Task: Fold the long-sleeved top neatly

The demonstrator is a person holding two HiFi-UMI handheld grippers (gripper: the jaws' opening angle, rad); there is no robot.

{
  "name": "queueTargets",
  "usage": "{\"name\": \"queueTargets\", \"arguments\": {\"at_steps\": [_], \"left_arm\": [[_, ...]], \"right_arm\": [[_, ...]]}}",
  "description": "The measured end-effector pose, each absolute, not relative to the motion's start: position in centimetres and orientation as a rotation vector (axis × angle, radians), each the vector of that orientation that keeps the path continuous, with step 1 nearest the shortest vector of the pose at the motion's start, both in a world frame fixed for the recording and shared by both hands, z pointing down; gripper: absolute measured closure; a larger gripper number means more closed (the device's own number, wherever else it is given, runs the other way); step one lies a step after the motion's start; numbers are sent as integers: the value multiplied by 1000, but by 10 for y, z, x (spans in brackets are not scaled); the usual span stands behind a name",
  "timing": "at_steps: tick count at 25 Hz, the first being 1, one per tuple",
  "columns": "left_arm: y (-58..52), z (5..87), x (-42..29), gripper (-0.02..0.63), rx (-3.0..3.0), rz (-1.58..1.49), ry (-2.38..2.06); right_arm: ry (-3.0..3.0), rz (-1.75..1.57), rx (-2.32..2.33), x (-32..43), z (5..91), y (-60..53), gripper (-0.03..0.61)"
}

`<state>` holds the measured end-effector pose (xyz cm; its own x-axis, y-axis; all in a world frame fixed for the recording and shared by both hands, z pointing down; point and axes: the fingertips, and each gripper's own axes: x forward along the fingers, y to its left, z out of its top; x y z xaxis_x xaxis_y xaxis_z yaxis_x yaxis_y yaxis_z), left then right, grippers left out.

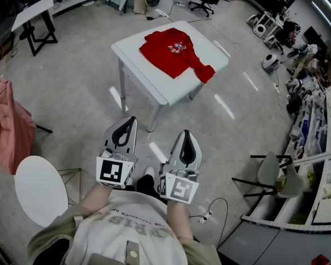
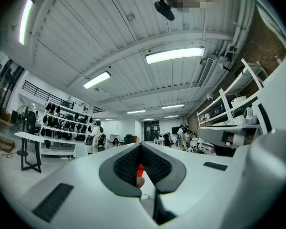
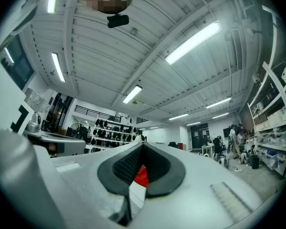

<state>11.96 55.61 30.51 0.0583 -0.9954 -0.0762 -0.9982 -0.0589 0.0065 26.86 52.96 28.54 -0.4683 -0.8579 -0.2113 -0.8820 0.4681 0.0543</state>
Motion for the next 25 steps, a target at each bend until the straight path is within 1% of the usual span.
{"name": "queueTargets", "arguments": {"at_steps": [13, 17, 20, 21, 22, 23, 24, 25], "left_arm": [[548, 307, 122, 603, -2275, 72, 2106], [533, 318, 124, 603, -2323, 33, 2098], [515, 323, 123, 603, -2355, 2, 2092], [509, 324, 120, 602, -2358, -16, 2098], [503, 324, 118, 601, -2361, -32, 2097], [496, 324, 116, 600, -2368, -37, 2088], [488, 324, 114, 594, -2379, -30, 2077], [480, 323, 113, 538, -2392, -18, 2067]], "right_arm": [[2600, 237, -1502, 261, 286, 524, 580], [2582, 171, -1477, 266, 292, 507, 580], [2577, 66, -1357, 270, 288, 487, 578], [2579, 22, -1313, 272, 289, 480, 550], [2582, -14, -1271, 274, 289, 472, 546], [2587, -38, -1230, 275, 290, 463, 459], [2596, -51, -1194, 275, 290, 454, 350], [2610, -56, -1165, 276, 291, 445, 294]]}}
